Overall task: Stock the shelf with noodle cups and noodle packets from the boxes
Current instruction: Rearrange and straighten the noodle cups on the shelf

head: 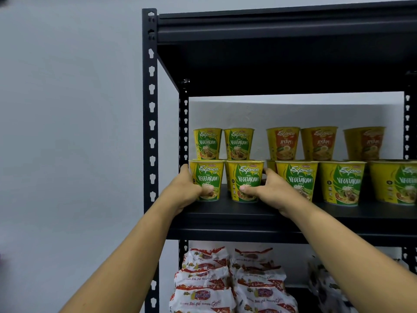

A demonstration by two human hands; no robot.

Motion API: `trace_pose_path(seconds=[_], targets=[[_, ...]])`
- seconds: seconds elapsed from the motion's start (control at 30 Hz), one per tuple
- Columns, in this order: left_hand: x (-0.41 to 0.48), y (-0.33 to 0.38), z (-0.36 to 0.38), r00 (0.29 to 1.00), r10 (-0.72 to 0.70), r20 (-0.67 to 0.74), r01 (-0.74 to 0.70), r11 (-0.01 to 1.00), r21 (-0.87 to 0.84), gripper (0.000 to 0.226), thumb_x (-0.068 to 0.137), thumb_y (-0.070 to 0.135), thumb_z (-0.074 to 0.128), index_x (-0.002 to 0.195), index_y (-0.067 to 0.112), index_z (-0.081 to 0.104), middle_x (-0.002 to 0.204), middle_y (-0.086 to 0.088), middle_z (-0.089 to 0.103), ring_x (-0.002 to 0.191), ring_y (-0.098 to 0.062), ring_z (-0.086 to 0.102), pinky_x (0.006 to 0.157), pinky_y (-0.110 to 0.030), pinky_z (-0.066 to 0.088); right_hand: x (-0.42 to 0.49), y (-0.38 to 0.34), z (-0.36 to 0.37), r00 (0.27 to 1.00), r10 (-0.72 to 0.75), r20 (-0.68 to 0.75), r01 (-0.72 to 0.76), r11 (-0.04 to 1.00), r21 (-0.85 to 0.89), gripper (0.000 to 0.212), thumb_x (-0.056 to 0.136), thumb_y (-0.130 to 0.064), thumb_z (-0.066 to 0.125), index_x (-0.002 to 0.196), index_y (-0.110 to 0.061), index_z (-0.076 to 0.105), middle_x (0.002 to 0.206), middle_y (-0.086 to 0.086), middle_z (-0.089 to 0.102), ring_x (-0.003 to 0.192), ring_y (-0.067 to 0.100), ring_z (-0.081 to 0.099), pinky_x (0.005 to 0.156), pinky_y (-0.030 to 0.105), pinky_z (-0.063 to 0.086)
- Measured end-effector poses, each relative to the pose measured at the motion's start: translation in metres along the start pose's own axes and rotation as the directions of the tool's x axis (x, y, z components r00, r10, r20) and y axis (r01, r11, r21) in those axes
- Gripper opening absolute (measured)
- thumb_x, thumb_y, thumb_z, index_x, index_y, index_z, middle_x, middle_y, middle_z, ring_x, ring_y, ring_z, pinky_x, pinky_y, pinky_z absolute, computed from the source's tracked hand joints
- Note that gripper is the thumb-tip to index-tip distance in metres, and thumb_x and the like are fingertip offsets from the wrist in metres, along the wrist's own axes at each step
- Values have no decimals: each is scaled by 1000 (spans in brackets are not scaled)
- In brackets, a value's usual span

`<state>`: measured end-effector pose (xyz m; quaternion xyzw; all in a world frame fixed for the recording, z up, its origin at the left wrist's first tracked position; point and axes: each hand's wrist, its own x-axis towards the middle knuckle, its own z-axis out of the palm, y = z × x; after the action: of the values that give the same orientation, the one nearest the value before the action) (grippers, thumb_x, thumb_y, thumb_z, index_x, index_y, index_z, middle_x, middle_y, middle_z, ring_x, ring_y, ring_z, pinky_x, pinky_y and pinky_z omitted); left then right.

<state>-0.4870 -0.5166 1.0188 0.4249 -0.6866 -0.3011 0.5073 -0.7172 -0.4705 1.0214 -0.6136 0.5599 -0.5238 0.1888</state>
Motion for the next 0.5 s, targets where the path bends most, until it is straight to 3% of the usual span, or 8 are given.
trace_pose_path(seconds=[0.13,0.27,0.5], targets=[[2,-2,-1,1000,0,-13,0,1000,20,56,84,8,83,124,19,46,114,-2,69,104,-17,67,98,-41,54,1,1,0,1000,1,-5,-1,1000,-24,57,78,-28,88,117,-31,47,112,-7,61,104,15,57,95,34,45],[1,-2,-2,1000,8,-12,-8,1000,18,50,91,2,74,126,20,44,113,-1,67,100,-11,65,91,-35,52,1,0,1,1000,-1,-15,0,998,-66,64,80,-30,87,132,-24,50,120,-5,62,105,13,54,93,33,43],[1,-4,-2,999,20,-36,-18,998,58,46,93,3,71,125,23,45,114,-1,68,106,-17,66,102,-44,53,0,0,1,1000,7,-5,-8,995,-100,61,82,-30,85,133,-23,52,128,-1,66,106,15,58,96,34,45]])
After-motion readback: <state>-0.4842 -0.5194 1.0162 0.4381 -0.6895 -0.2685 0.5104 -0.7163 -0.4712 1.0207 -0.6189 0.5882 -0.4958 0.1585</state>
